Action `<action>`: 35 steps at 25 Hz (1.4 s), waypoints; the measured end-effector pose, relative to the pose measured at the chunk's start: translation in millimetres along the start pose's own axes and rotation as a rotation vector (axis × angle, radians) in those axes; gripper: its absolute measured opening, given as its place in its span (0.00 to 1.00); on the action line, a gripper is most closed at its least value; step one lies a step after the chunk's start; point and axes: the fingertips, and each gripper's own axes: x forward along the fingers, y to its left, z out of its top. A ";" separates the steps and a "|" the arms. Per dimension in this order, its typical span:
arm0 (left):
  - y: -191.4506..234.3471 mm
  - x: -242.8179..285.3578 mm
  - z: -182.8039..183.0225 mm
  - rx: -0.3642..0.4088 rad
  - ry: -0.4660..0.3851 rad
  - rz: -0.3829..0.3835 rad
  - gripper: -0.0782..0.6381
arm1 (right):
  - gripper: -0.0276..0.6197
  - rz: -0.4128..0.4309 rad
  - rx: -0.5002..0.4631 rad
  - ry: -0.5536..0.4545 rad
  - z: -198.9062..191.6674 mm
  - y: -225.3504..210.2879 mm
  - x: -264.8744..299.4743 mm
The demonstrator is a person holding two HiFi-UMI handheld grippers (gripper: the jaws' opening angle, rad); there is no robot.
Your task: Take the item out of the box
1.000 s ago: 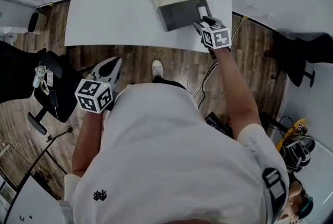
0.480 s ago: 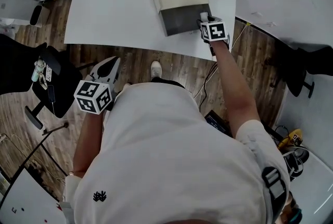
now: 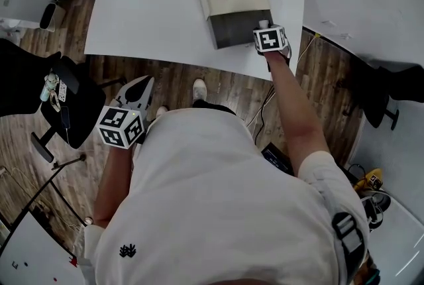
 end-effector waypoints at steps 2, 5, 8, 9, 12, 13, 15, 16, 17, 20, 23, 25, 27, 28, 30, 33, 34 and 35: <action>2.5 -2.3 -1.6 -0.001 0.000 0.003 0.12 | 0.37 -0.018 -0.025 0.005 2.8 1.6 0.7; 6.5 -5.4 -3.9 -0.005 0.002 0.008 0.12 | 0.37 -0.048 -0.049 0.004 2.4 2.0 2.1; 10.1 -8.3 -5.2 -0.004 0.005 0.010 0.12 | 0.36 -0.060 -0.046 0.000 1.4 0.5 1.6; 11.2 -9.0 -5.9 -0.003 0.008 0.010 0.12 | 0.36 -0.066 -0.052 0.002 1.2 0.1 1.9; 12.5 -10.6 -7.1 -0.003 0.016 0.011 0.12 | 0.35 -0.098 -0.087 0.020 -0.2 -1.9 4.1; 12.7 -10.9 -6.8 -0.002 0.018 0.011 0.12 | 0.34 -0.115 -0.097 0.026 -0.7 -3.4 4.9; 13.9 -11.5 -5.6 0.000 0.018 0.013 0.12 | 0.31 -0.155 -0.117 0.037 -1.2 -6.5 6.6; 14.8 -12.0 -5.1 0.001 0.017 0.015 0.12 | 0.30 -0.175 -0.129 0.040 -1.2 -8.0 7.3; 15.6 -12.8 -4.7 0.000 0.017 0.017 0.12 | 0.27 -0.192 -0.137 0.040 -1.3 -9.3 7.6; 17.4 -16.3 -5.5 -0.002 0.016 0.025 0.12 | 0.27 -0.212 -0.136 0.034 -2.6 -11.1 7.3; 20.5 -18.9 -7.1 -0.006 0.017 0.031 0.12 | 0.25 -0.216 -0.126 0.022 -2.3 -11.1 6.5; 21.1 -20.2 -7.8 -0.006 0.017 0.033 0.12 | 0.24 -0.216 -0.120 0.012 -2.5 -10.9 5.0; 21.0 -20.7 -8.0 -0.004 0.018 0.033 0.12 | 0.23 -0.215 -0.115 -0.001 -2.8 -10.4 3.1; 21.1 -20.8 -8.0 -0.002 0.018 0.032 0.12 | 0.23 -0.215 -0.113 -0.010 -2.4 -9.7 1.9; 20.9 -21.8 -7.7 0.001 0.018 0.027 0.12 | 0.23 -0.210 -0.110 -0.029 -0.8 -7.2 -1.4; 19.1 -22.3 -7.7 0.006 0.017 0.016 0.12 | 0.23 -0.203 -0.103 -0.054 1.3 -4.5 -7.3; 18.7 -22.5 -7.9 0.008 0.017 0.012 0.12 | 0.23 -0.203 -0.100 -0.061 1.9 -4.1 -9.2; 18.4 -22.9 -8.3 0.010 0.017 0.009 0.12 | 0.23 -0.204 -0.098 -0.069 2.5 -3.7 -11.4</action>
